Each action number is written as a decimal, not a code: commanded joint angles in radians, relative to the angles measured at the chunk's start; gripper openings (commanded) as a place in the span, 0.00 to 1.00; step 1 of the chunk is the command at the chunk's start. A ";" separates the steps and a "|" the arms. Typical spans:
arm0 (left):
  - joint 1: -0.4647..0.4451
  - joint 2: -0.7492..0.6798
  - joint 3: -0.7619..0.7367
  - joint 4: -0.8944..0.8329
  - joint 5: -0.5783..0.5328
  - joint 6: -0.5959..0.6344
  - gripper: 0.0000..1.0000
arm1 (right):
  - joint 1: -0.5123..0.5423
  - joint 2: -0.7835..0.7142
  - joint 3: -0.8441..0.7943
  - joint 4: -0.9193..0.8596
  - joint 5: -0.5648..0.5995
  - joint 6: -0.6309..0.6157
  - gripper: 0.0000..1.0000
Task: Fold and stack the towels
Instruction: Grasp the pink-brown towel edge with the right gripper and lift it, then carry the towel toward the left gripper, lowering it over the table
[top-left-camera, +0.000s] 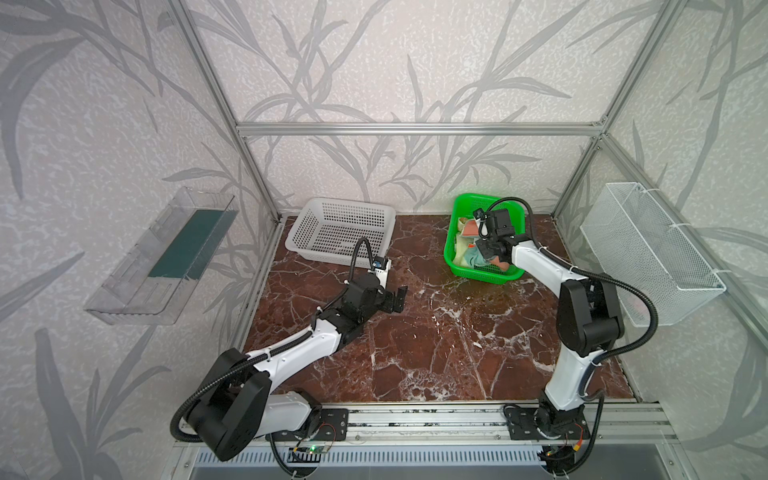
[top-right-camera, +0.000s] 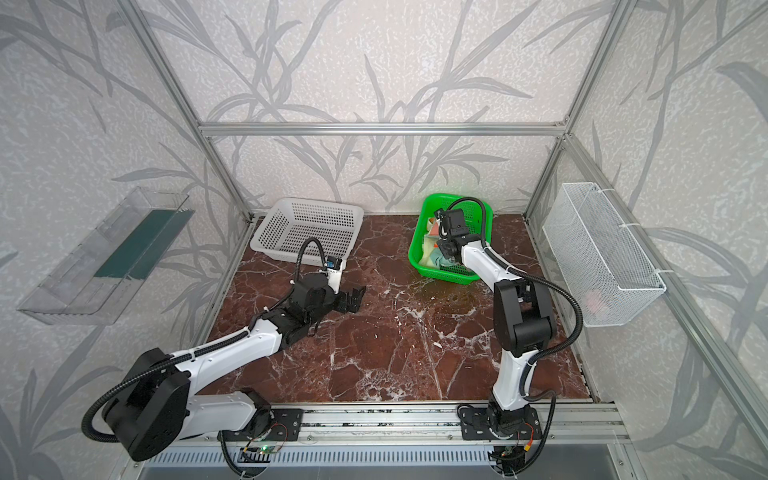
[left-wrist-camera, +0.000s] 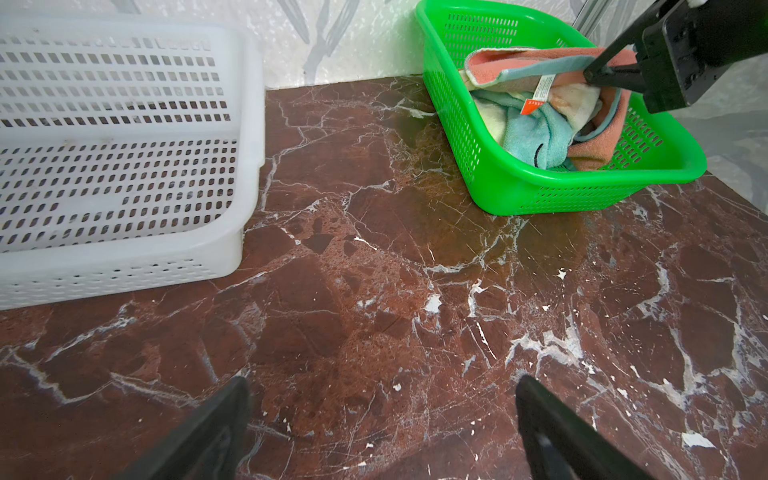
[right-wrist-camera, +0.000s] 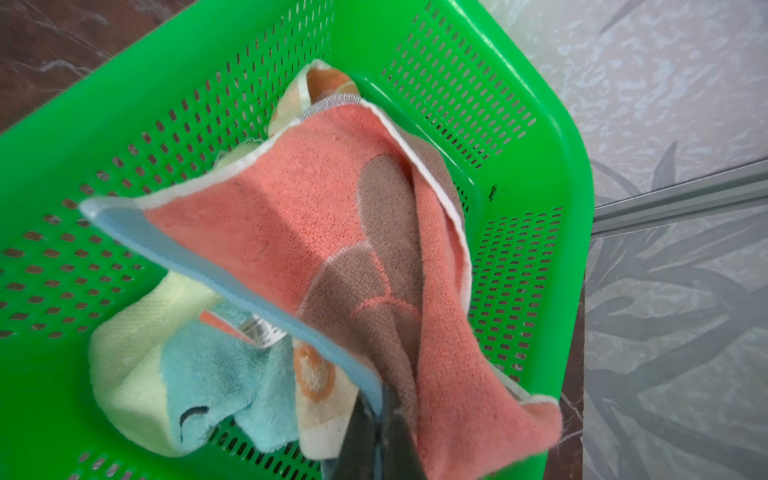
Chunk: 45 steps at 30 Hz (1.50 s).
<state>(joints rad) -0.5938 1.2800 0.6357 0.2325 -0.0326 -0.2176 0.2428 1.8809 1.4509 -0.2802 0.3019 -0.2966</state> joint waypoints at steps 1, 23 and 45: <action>-0.007 0.007 0.025 -0.005 -0.017 0.010 0.99 | -0.009 -0.020 0.067 -0.046 -0.020 0.047 0.00; -0.020 0.042 0.022 0.012 -0.048 0.006 0.99 | -0.024 -0.226 0.534 -0.296 -0.379 0.184 0.00; -0.029 -0.234 -0.076 -0.059 -0.196 0.077 0.99 | 0.302 -0.417 0.258 -0.170 -0.828 0.261 0.00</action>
<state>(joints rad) -0.6197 1.1027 0.5800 0.2134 -0.1741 -0.1783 0.5251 1.5097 1.7969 -0.5438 -0.4538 -0.0692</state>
